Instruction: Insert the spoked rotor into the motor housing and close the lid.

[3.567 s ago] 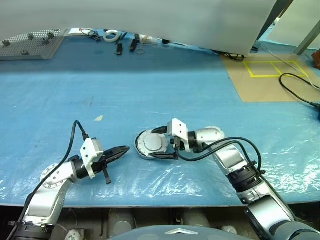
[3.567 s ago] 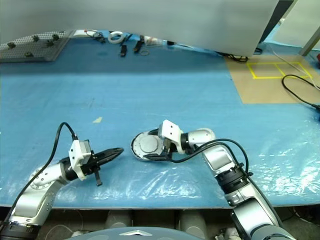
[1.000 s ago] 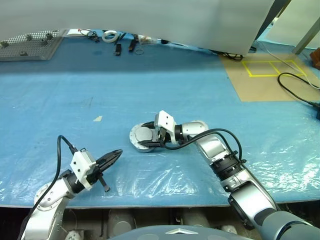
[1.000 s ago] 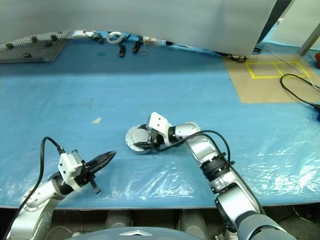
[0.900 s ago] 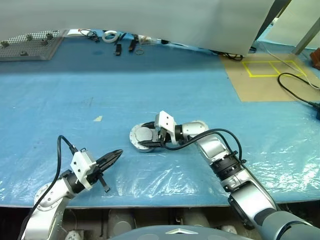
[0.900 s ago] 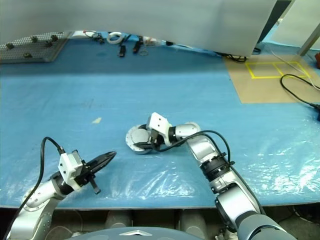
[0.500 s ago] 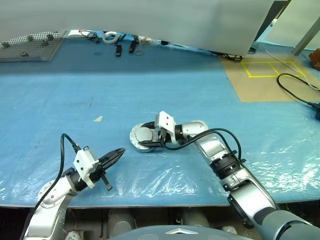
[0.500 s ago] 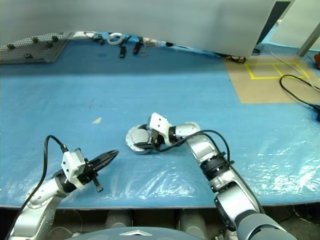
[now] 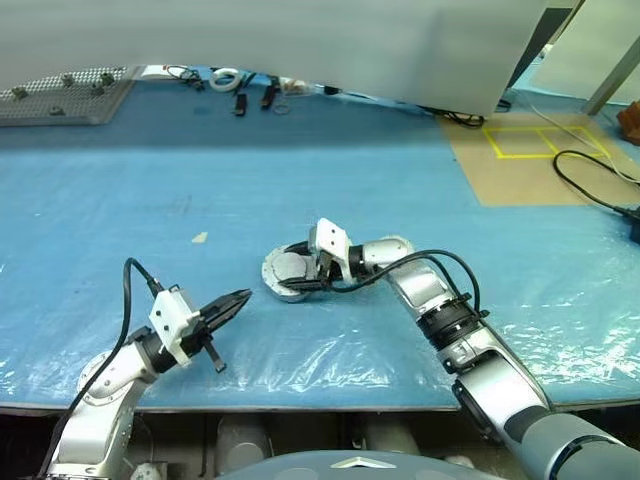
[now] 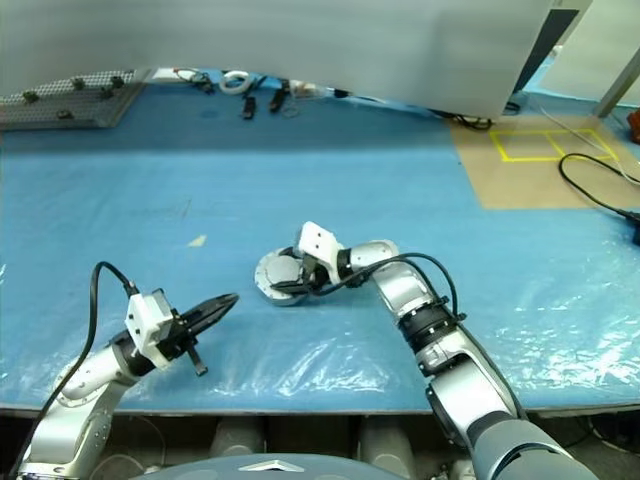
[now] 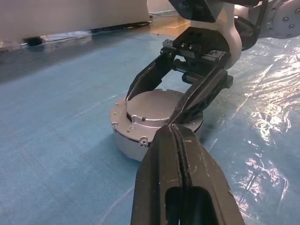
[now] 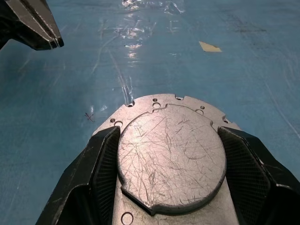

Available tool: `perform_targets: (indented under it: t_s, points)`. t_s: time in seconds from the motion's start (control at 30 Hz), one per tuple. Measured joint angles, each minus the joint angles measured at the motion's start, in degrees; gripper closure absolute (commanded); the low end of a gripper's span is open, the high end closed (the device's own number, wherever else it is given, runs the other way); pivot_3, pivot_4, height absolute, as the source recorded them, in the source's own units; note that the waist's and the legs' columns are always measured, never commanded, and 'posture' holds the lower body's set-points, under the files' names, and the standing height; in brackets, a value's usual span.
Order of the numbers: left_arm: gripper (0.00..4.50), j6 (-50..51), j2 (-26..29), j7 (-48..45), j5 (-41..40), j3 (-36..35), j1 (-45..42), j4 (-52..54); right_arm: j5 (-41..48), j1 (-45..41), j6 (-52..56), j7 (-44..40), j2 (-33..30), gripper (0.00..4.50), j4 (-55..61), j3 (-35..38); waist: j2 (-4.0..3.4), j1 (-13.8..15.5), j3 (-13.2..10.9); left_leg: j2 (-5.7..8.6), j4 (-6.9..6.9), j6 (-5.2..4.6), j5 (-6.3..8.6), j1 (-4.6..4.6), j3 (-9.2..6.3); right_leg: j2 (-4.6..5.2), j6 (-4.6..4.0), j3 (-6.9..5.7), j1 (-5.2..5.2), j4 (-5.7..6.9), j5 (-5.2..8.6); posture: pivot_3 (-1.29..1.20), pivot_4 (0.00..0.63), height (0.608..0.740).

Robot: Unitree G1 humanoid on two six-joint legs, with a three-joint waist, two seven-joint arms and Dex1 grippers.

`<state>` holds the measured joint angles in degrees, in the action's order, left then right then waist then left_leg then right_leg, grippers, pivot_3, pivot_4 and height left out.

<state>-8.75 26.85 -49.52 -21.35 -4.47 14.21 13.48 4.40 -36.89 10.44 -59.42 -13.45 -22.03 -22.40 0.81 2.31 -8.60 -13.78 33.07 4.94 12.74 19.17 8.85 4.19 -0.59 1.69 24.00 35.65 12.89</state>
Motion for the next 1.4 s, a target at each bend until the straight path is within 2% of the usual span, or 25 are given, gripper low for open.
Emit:
perform_targets:
  t_s: [0.27,0.7,1.07,1.4]
  points:
    - [4.5,0.5,0.1,-0.4,0.0,0.2,-1.4,-1.1,-0.1,0.8,-1.3,-2.3,-1.4,1.52,1.1,-0.1,0.01,0.1,0.0,0.0,-0.08,0.19,-0.11,0.21,0.01,0.0,0.01,-0.06,0.14,-0.31,0.01,0.0,0.15,0.74]
    - [4.5,0.7,0.3,-0.7,0.2,0.4,-2.5,-1.3,-0.7,1.6,-2.5,-0.6,-0.8,1.52,1.1,-0.1,0.01,0.0,0.0,-0.01,-0.12,0.17,-0.09,0.16,0.01,0.0,0.02,-0.05,0.12,-0.34,0.02,0.0,0.15,0.74]
    - [4.5,8.0,-1.3,0.3,1.0,5.2,-15.0,-3.7,-0.9,1.3,-2.5,-0.4,-0.6,1.52,0.8,-0.4,-0.02,0.0,0.0,0.04,-0.11,0.21,-0.12,0.11,0.08,0.0,0.02,-0.04,0.09,-0.22,0.01,0.0,0.15,0.74]
    - [4.5,8.5,-0.1,-1.6,2.4,6.4,-18.9,-11.9,-0.9,2.1,-2.4,0.0,-0.8,1.52,1.8,-0.1,-0.02,0.1,0.0,0.03,-0.11,0.21,-0.12,0.08,0.07,0.0,0.02,-0.04,0.1,-0.27,0.02,0.0,0.15,0.74]
